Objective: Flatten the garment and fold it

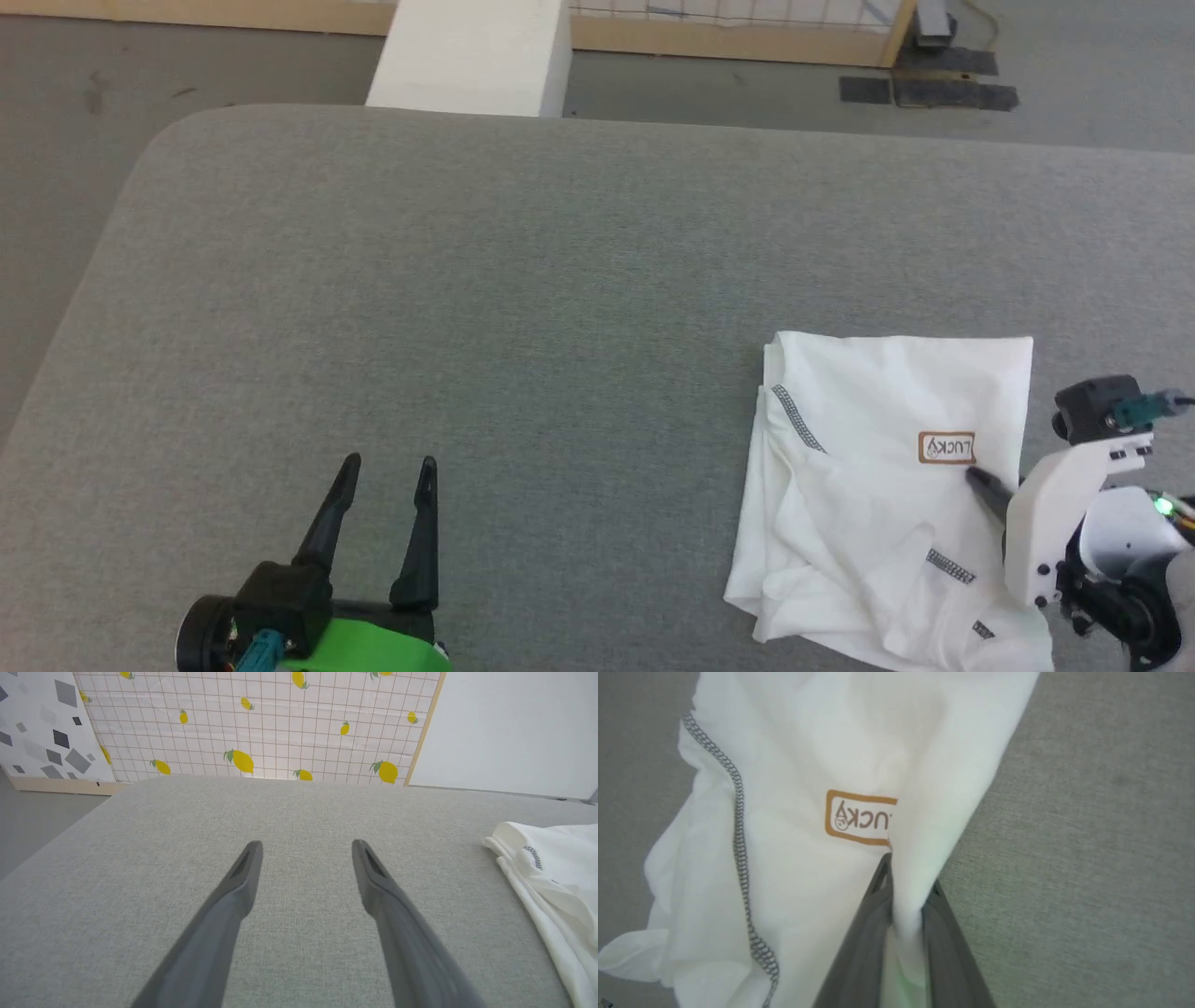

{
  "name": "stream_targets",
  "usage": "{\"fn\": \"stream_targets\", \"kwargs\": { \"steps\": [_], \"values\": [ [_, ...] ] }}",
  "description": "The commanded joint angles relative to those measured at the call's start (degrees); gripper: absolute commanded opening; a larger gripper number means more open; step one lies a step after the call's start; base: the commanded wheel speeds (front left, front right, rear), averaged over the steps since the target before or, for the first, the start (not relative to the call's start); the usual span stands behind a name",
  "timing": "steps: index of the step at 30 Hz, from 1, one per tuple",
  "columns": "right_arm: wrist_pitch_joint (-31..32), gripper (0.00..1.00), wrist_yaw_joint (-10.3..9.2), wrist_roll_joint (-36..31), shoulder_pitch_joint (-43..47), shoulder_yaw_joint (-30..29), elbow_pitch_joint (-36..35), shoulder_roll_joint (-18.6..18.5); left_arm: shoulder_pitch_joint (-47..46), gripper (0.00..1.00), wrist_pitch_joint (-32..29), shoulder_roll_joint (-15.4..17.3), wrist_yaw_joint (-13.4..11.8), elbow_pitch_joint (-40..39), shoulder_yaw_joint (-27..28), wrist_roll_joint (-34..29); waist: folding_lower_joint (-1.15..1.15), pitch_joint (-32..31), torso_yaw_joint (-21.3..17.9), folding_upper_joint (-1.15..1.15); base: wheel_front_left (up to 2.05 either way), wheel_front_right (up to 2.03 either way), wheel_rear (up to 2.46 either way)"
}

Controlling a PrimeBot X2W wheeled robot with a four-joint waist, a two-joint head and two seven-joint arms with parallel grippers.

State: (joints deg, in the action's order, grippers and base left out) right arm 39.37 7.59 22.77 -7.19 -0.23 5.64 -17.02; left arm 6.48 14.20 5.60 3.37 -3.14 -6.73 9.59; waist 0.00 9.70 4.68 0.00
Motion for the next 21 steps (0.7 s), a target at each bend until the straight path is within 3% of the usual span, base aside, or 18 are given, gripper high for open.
{"fn": "stream_targets", "kwargs": {
  "steps": [1, 11, 21],
  "values": [
    [0.42, 0.00, -0.10, -0.45, -1.66, 1.37, -0.74, -1.72, -1.19, 1.00, -0.08, 0.50, -0.32, -0.43, -0.12, -0.02, 0.00, 0.49, -2.09, 0.00, 0.00, 0.00, 0.00],
    [2.50, 0.00, -0.10, -0.55, -8.23, 9.06, -2.65, -14.68, -3.83, 1.00, -1.21, 2.14, -0.82, -3.19, 0.16, -0.67, 0.00, 5.53, -8.44, 0.00, 0.00, 0.00, 0.00],
    [2.73, 0.00, -0.10, 1.72, -12.62, 10.02, -2.92, -30.01, -6.76, 1.00, -2.66, 4.37, -1.59, -7.27, 1.30, -1.61, 0.00, 12.81, -11.49, 0.00, 0.00, 0.00, 0.00]
  ]
}}
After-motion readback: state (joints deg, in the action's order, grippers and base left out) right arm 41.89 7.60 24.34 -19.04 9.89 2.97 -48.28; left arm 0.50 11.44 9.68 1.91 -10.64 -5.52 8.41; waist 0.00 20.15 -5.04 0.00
